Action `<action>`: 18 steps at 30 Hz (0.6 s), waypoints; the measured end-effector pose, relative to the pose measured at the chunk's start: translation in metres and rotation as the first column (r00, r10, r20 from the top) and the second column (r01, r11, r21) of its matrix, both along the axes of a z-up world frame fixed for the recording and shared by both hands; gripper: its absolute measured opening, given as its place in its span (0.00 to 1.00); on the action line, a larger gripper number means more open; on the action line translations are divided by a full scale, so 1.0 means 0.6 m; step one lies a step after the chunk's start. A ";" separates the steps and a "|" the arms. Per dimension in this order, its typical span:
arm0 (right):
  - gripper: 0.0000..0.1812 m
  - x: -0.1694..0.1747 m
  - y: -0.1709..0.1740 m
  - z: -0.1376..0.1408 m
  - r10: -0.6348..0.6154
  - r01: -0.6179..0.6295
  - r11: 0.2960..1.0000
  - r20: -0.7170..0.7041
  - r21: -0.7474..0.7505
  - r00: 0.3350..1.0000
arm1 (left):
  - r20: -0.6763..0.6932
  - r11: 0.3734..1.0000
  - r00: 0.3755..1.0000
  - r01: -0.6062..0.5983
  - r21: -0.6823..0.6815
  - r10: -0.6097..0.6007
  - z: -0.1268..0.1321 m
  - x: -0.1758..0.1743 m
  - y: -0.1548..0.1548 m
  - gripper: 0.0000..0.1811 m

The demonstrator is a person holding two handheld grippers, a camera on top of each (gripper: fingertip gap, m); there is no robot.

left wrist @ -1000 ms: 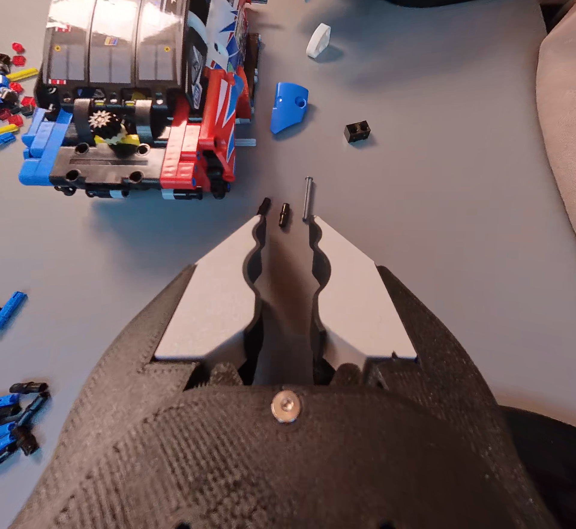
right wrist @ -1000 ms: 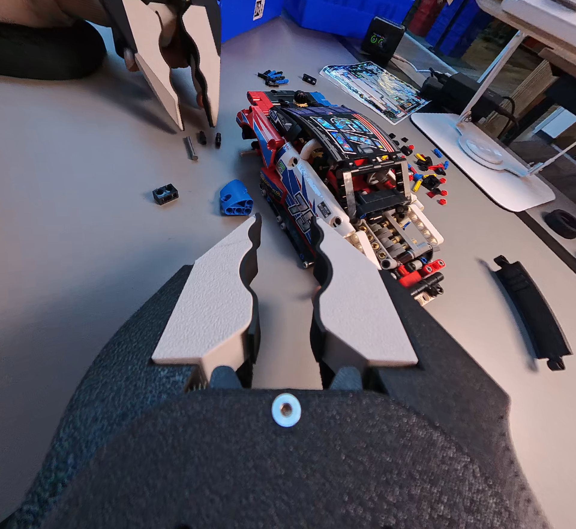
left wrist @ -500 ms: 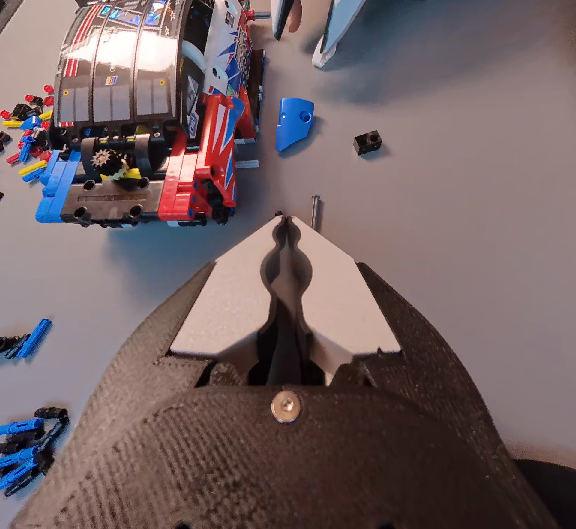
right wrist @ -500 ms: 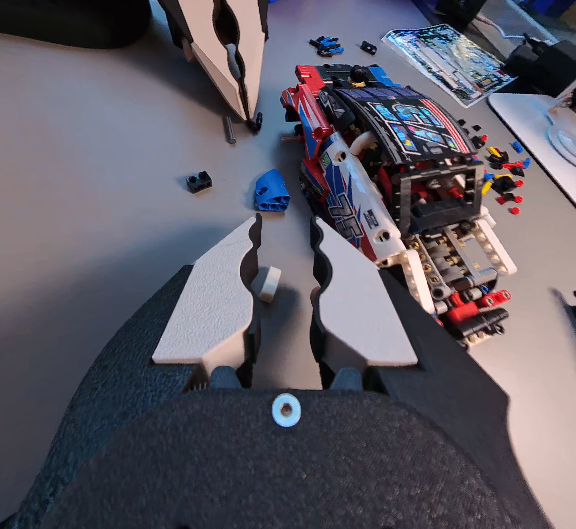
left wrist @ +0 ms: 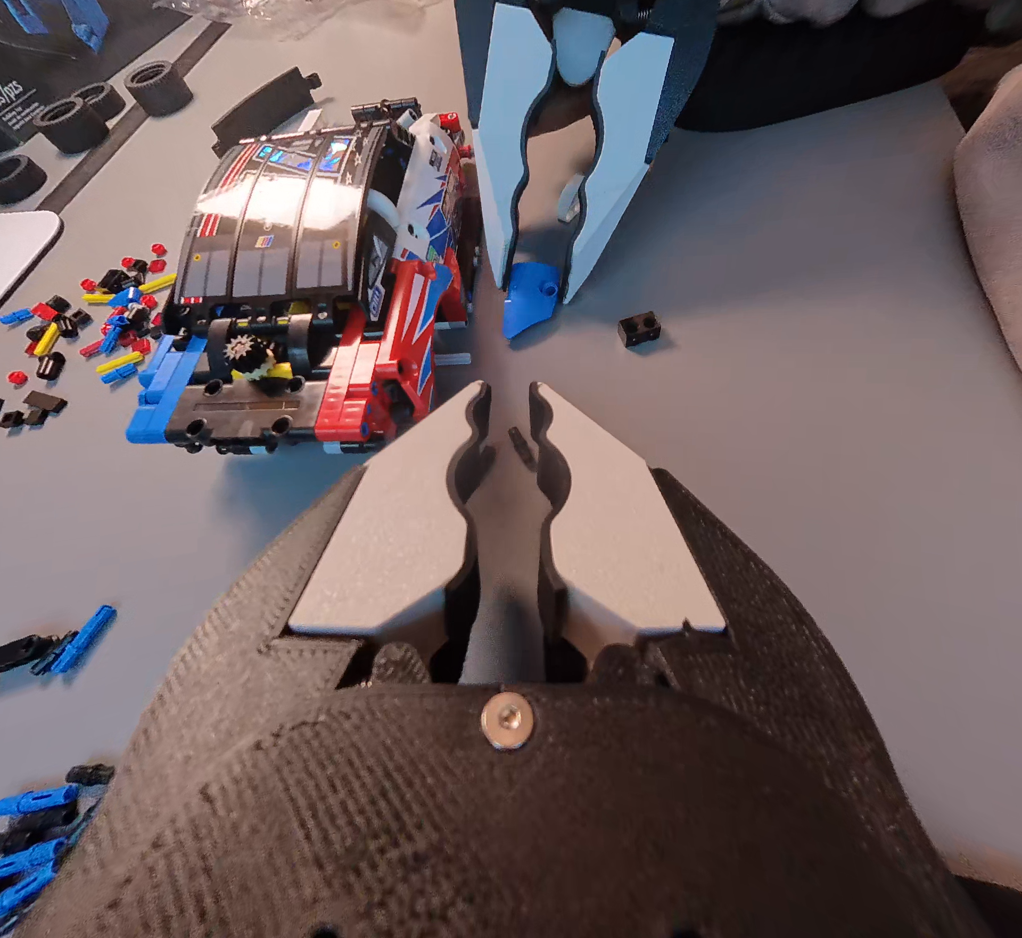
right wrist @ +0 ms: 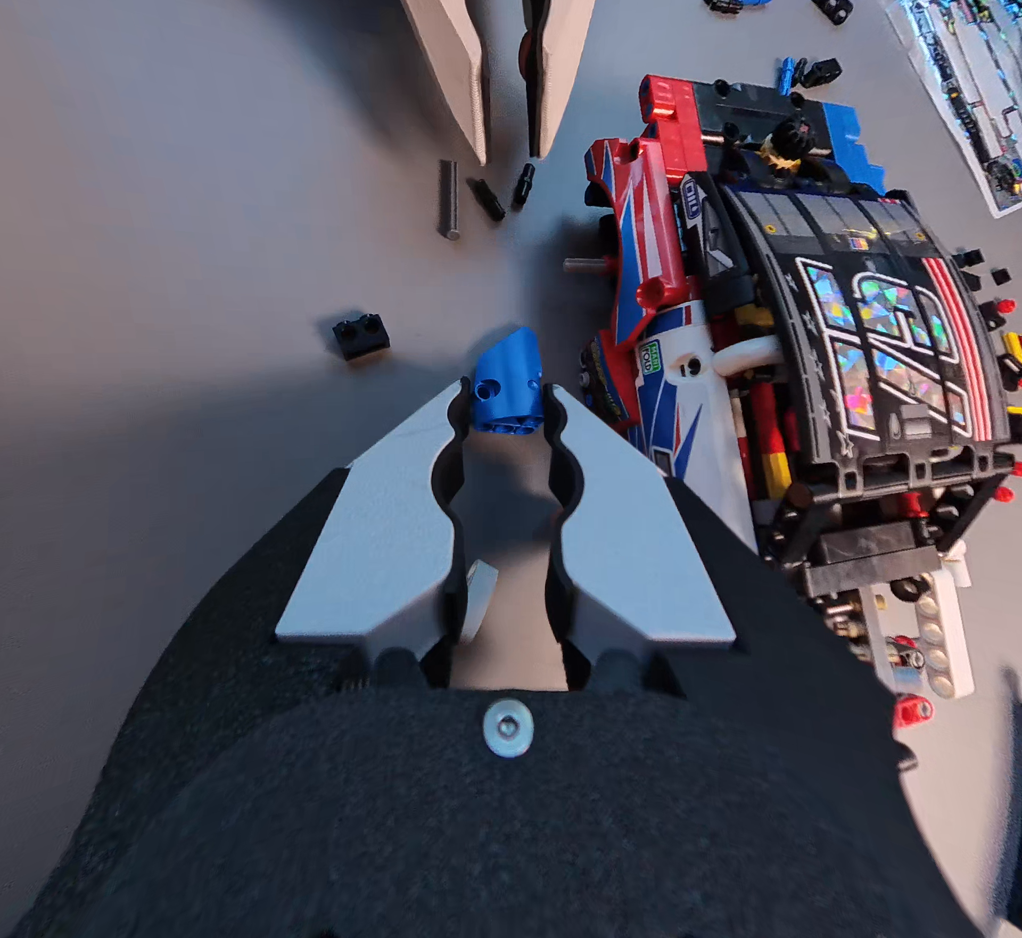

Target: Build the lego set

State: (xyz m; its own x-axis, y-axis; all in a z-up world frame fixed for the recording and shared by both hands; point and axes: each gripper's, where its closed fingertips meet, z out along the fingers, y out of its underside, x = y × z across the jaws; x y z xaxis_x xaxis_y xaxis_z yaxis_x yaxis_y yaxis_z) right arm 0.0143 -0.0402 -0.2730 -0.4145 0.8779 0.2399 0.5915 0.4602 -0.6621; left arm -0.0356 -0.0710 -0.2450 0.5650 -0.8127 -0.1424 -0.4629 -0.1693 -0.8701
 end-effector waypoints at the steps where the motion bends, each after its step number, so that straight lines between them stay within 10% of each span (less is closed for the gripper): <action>1: 0.13 0.000 0.000 0.004 -0.007 0.007 1.000 -0.016 -0.019 1.000 | 0.011 1.000 1.000 0.005 0.008 -0.006 0.005 0.003 -0.001 0.06; 5: 0.13 -0.012 -0.022 0.066 -0.049 -0.008 0.961 -0.200 -0.277 0.979 | 0.125 0.998 0.992 0.012 0.068 -0.020 0.045 0.023 -0.002 0.09; 10: 0.13 -0.013 -0.072 0.165 -0.083 -0.193 0.752 -0.380 -0.631 0.921 | 0.350 0.989 0.934 0.018 0.144 -0.068 0.115 0.060 -0.009 0.17; 18: 0.12 -0.006 -0.103 0.175 -0.067 -0.260 0.566 -0.358 -0.782 0.931 | 0.432 0.979 0.884 0.116 0.167 -0.178 0.141 0.094 -0.043 0.11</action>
